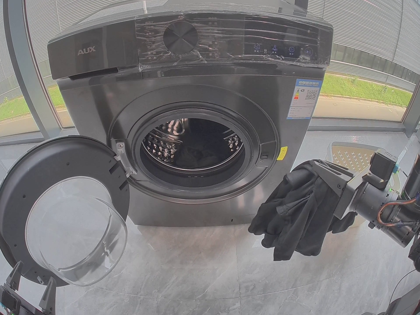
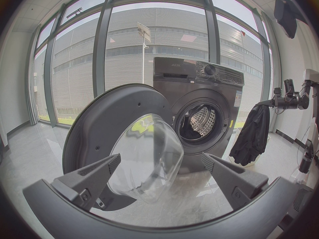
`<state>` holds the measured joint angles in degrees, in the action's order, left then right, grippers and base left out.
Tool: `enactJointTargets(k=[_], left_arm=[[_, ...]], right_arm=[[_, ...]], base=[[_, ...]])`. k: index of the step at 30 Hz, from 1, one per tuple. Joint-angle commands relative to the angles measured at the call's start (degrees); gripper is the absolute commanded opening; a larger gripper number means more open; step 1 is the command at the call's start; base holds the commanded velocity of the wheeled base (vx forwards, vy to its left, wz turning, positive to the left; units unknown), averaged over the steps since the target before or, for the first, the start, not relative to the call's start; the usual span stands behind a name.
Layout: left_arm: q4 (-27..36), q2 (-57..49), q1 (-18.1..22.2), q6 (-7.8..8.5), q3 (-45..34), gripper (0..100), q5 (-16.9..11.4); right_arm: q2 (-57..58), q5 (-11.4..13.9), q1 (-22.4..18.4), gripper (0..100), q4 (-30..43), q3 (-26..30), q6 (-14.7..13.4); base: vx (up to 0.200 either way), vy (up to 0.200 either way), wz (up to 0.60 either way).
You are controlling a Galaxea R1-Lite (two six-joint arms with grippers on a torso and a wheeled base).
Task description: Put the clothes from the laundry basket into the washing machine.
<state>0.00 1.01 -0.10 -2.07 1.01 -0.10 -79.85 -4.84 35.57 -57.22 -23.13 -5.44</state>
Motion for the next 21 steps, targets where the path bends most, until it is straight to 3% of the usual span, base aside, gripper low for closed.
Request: enactJointTargets(k=[1, 6, 8, 10, 14, 18, 21], left_arm=[[0.0, -1.01, 0.01, 0.05, -0.92, 100, 0.01], [0.0, -1.01, 0.19, 2.78, -0.92, 100, -0.25], [0.09, -1.01, 0.1, 2.25, -0.92, 100, -0.25], [-0.09, -1.01, 0.19, 3.04, -0.92, 100, -0.52], [-0.09, -0.75, -0.08, 3.13, -0.92, 100, -0.69], [-0.35, -1.01, 0.1, 5.15, -0.92, 100, -2.28], [-0.35, -1.01, 0.1, 5.06, -0.92, 100, -2.63]], right_arm=[[-0.22, 0.01, 0.2, 0, -0.08, 0.45, -0.01], [-1.36, 0.01, 2.92, 0, -0.17, 1.86, -0.1], [-2.42, 0.09, 4.07, 0, -0.17, 1.33, -0.28], [-3.47, 0.53, 5.21, 0, -0.43, 0.45, -0.28], [-6.64, 1.59, 7.58, 0, -4.13, -0.96, -0.72], [-14.63, 1.15, 8.99, 0, -12.3, -5.0, -0.01], [-16.74, 0.62, 9.43, 0, -14.14, -7.72, -0.19]], base=[[0.0, 0.0, 0.0], [0.0, 0.0, 0.0], [0.0, 0.0, 0.0], [0.0, 0.0, 0.0], [0.0, 0.0, 0.0], [0.0, 0.0, 0.0], [0.0, 0.0, 0.0]])
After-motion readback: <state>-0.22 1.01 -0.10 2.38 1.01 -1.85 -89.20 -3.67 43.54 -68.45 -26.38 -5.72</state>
